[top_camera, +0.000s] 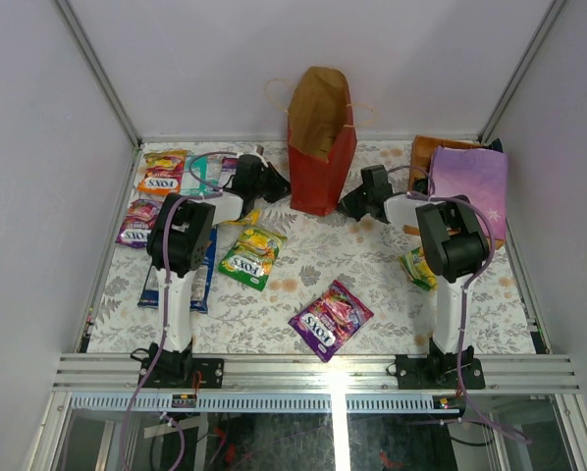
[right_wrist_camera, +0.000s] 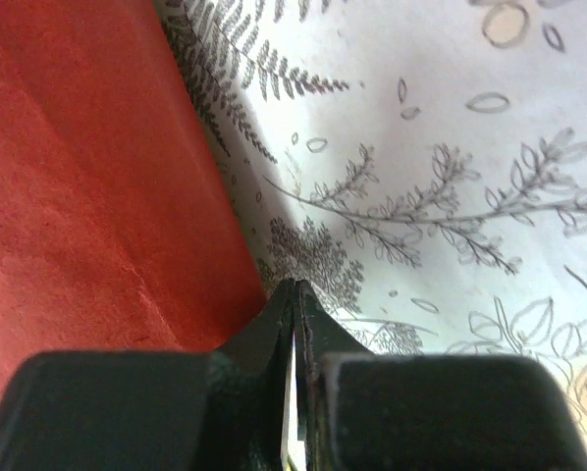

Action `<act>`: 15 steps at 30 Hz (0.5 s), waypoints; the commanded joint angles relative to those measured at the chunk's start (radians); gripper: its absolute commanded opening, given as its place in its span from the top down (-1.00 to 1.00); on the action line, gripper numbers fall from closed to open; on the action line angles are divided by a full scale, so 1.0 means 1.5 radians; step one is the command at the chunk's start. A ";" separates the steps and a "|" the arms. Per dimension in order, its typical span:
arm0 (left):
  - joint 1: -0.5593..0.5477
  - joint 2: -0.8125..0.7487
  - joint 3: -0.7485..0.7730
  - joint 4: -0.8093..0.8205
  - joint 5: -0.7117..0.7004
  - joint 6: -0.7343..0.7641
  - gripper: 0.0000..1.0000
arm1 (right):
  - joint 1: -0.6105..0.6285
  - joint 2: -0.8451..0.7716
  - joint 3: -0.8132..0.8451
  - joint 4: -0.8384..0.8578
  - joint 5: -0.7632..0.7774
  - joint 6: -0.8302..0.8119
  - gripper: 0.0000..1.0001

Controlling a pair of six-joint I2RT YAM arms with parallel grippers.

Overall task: Take the snacks out of the paper bag
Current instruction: Adjust the paper bag at the center of the board.

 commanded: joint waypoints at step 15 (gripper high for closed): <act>-0.048 0.004 0.059 -0.021 0.008 0.003 1.00 | 0.056 0.040 0.212 -0.218 0.060 -0.112 0.99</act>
